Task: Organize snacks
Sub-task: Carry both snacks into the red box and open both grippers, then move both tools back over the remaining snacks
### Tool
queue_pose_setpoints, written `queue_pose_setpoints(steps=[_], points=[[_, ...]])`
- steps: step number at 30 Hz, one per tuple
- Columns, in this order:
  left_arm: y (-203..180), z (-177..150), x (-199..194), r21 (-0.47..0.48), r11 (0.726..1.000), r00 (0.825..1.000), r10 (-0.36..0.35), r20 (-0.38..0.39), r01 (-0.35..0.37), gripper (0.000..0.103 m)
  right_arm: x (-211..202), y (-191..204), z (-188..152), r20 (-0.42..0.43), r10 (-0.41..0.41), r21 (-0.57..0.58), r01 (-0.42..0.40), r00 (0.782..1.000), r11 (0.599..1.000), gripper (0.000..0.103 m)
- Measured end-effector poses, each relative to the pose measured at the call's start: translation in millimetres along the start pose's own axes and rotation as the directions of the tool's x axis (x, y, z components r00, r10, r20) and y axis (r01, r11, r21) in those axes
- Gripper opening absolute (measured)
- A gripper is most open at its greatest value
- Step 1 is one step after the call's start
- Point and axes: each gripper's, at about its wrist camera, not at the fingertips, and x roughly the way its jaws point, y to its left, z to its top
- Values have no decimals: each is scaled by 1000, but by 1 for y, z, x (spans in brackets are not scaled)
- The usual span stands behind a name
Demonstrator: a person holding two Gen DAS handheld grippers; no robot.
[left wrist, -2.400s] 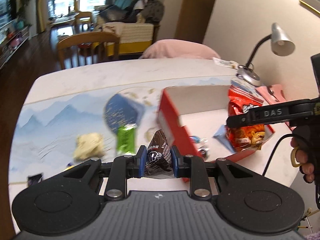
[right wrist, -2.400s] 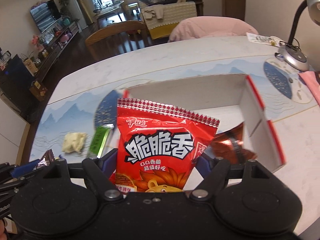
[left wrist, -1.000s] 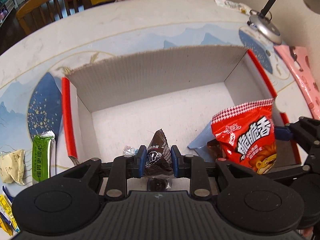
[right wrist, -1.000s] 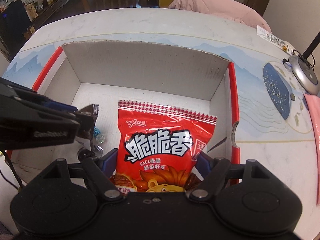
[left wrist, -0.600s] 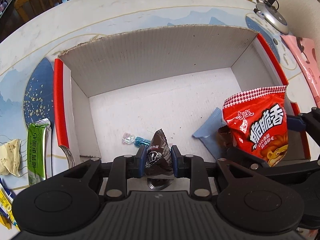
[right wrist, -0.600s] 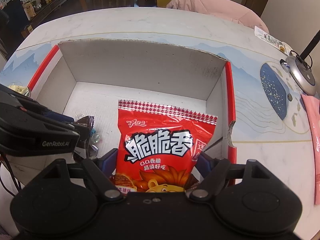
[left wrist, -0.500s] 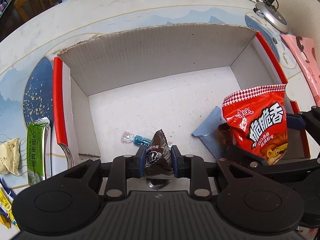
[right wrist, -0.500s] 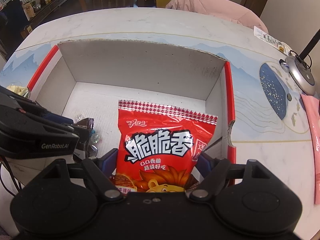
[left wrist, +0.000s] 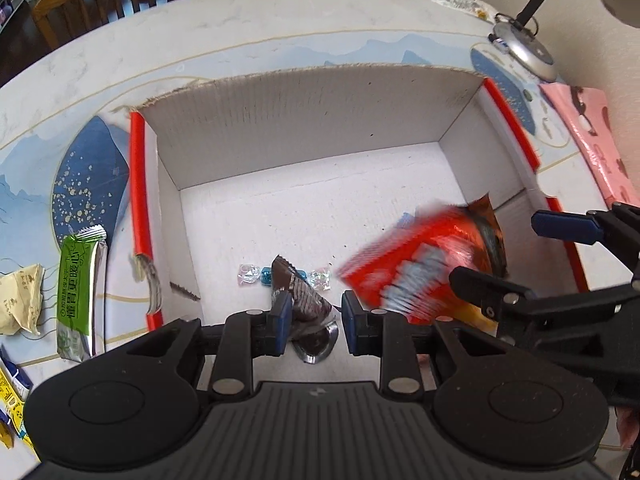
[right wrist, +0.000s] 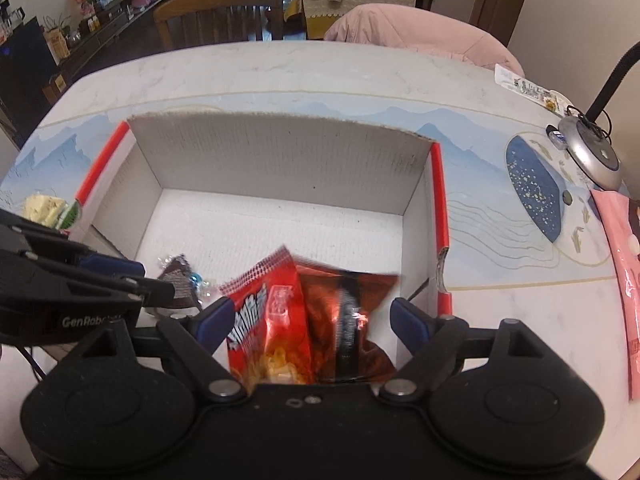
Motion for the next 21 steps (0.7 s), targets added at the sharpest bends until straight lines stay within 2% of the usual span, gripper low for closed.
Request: queue_pose_setpoints(steps=[9, 18, 21], points=[[9, -21, -46, 27, 999, 994, -48, 100, 46, 26, -36, 8, -2, 76, 44, 19, -45, 996, 999, 86], [35, -47, -95, 34, 997, 975, -73, 211, 67, 26, -70, 40, -4, 155, 106, 7, -108, 982, 994, 89], [49, -60, -112, 23, 998, 966, -67, 248, 63, 29, -79, 55, -5, 184, 128, -6, -129, 974, 992, 90]])
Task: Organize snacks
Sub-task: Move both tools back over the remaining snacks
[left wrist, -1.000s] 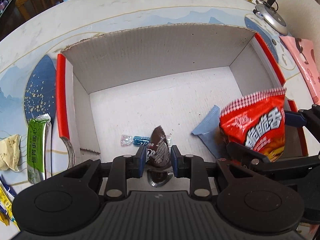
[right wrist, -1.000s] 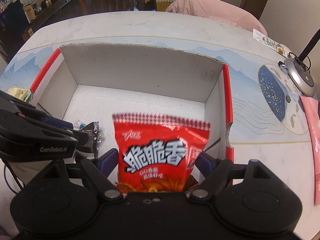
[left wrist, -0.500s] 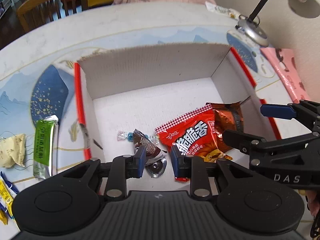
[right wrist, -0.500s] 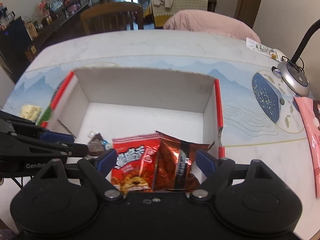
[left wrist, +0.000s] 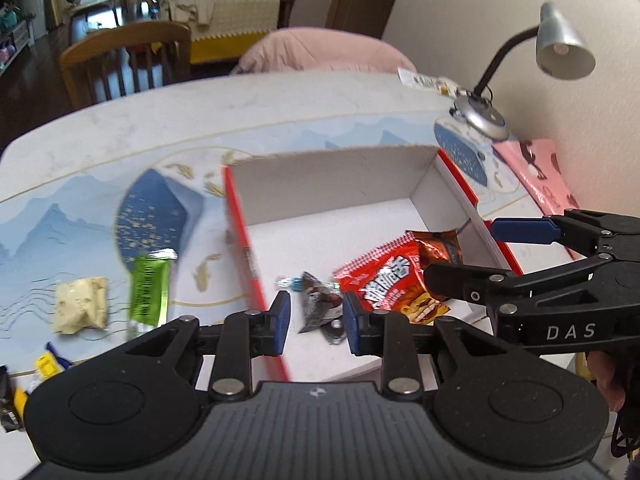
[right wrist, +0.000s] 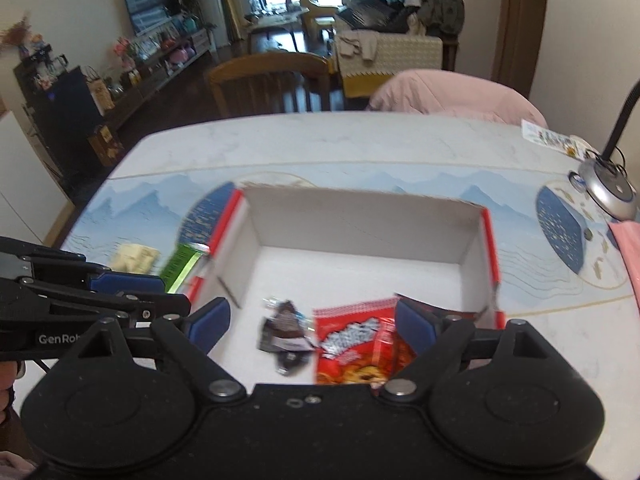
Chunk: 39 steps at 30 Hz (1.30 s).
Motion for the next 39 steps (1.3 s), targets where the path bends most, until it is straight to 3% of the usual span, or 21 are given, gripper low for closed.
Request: queue_pose_setpoints(steps=[3, 5, 9, 12, 26, 39], points=[[15, -7, -20, -20, 1000, 999, -2, 33, 2, 40, -6, 17, 0, 44, 55, -5, -55, 998, 998, 96], [26, -12, -33, -34, 999, 998, 7, 66, -5, 56, -9, 30, 0, 67, 76, -14, -75, 995, 997, 98], [48, -22, -55, -58, 998, 994, 28, 110, -22, 57, -9, 54, 3, 91, 117, -24, -115, 989, 993, 101], [69, -31, -70, -84, 995, 987, 66, 145, -54, 66, -7, 72, 6, 102, 149, -27, -147, 984, 989, 103], [179, -83, -109, -180, 966, 959, 218, 181, -186, 77, 33, 160, 4, 60, 154, -89, -148, 986, 985, 103], [279, -120, -94, -220, 933, 951, 303, 55, -285, 77, 107, 203, -1, -37, 34, -102, -37, 999, 994, 102]])
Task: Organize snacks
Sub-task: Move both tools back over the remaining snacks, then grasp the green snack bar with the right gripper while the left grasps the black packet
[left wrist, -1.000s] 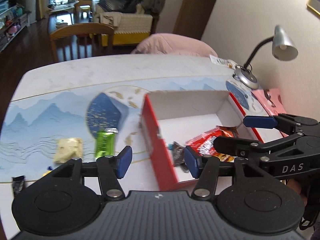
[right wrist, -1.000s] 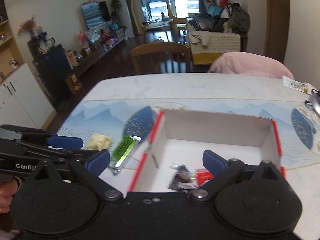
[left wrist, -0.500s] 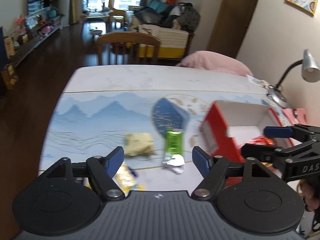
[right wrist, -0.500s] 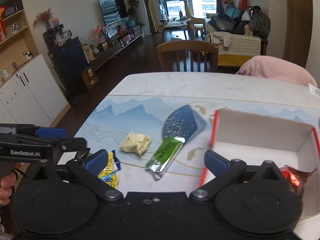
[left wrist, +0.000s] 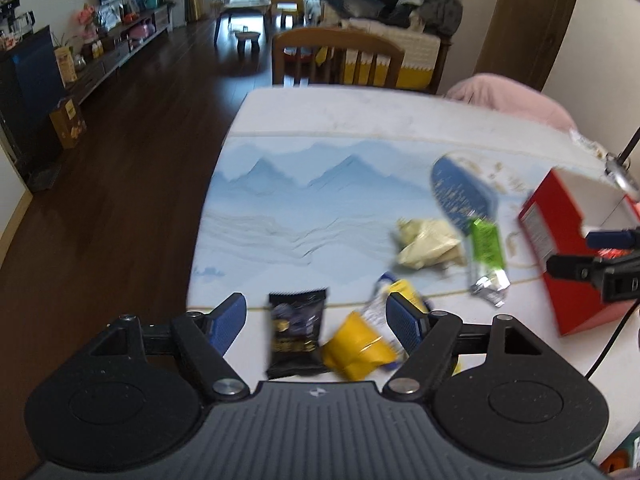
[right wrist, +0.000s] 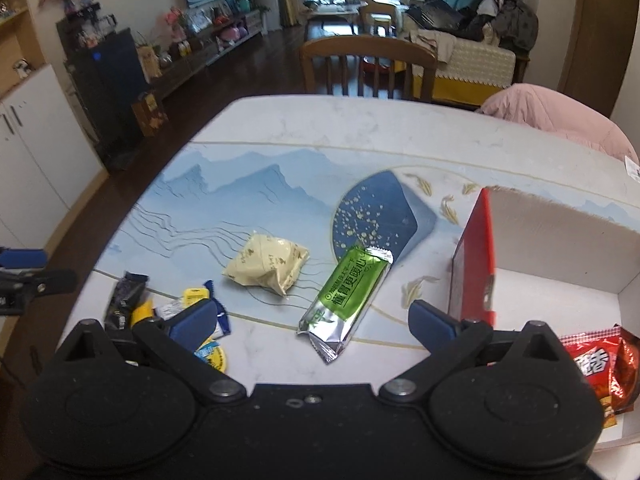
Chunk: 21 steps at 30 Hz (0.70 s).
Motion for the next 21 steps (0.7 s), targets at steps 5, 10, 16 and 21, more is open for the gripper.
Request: queue_pose_setpoints(steps=[5, 10, 16, 21], points=[[11, -8, 27, 20, 1000, 998, 11, -70, -9, 77, 35, 4, -2, -42, -52, 16, 52, 998, 999, 99], [19, -7, 52, -10, 999, 990, -38, -135, 37, 77, 64, 4, -2, -89, -72, 33, 75, 993, 997, 97], [24, -2, 78, -62, 996, 979, -72, -191, 61, 77, 89, -8, 4, -138, -120, 69, 130, 983, 989, 93], [31, -2, 94, -120, 990, 970, -97, -224, 71, 77, 108, -13, 7, -171, -168, 60, 181, 971, 982, 93]])
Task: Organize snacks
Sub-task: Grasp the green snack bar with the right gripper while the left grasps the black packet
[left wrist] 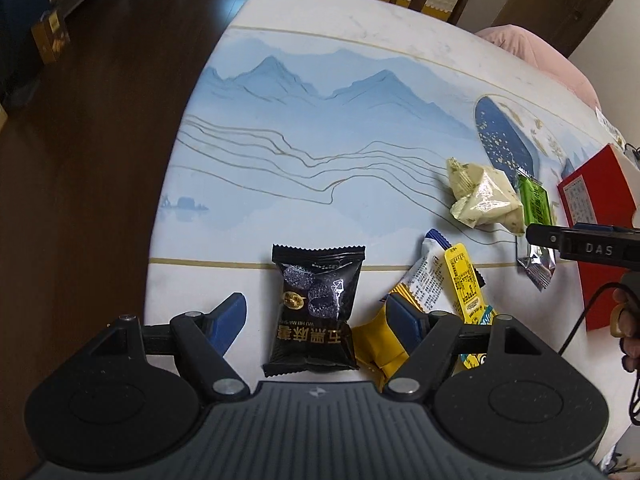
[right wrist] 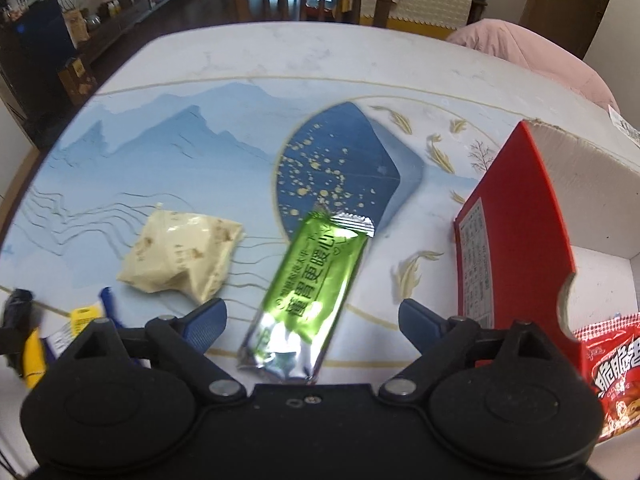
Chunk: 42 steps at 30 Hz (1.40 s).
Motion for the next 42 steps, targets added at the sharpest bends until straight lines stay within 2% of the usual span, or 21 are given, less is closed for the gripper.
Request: queue_pose_setpoints(steps=[5, 8, 12, 13, 14, 16, 20, 24, 27, 42], points=[[-1, 1, 8, -10, 1000, 1000, -14, -11, 14, 76, 14, 0, 3, -23, -30, -7, 29, 999, 1000, 88], [4, 2, 10, -51, 998, 1000, -27, -13, 26, 74, 20, -1, 5, -36, -24, 6, 24, 999, 1000, 85], [11, 4, 13, -108, 993, 999, -46, -20, 43, 68, 23, -2, 7, -33, -23, 19, 24, 999, 1000, 82], [12, 3, 14, -109, 993, 999, -39, -23, 36, 61, 24, -2, 7, -30, -25, 21, 25, 999, 999, 80], [12, 3, 14, -108, 994, 999, -31, -19, 29, 57, 23, -2, 8, -27, -24, 21, 25, 999, 999, 78], [13, 3, 14, -110, 994, 999, -26, -20, 24, 56, 23, -1, 7, -23, -17, 20, 17, 1000, 1000, 74], [14, 3, 13, -121, 992, 1000, -21, -21, 18, 42, 21, -2, 6, -14, -5, 28, 5, 1000, 1000, 63], [14, 1, 12, -126, 992, 1000, -8, -15, 6, 39, 19, -4, 5, -5, -1, 37, 1, 1000, 999, 49], [14, 0, 10, -136, 991, 1000, -1, -9, 0, 36, 16, -5, 3, 4, -9, 42, 9, 1000, 999, 44], [11, -20, -25, -151, 988, 998, -24, 57, 33, 35, -31, -14, -19, 37, 63, 46, -65, 997, 997, 42]])
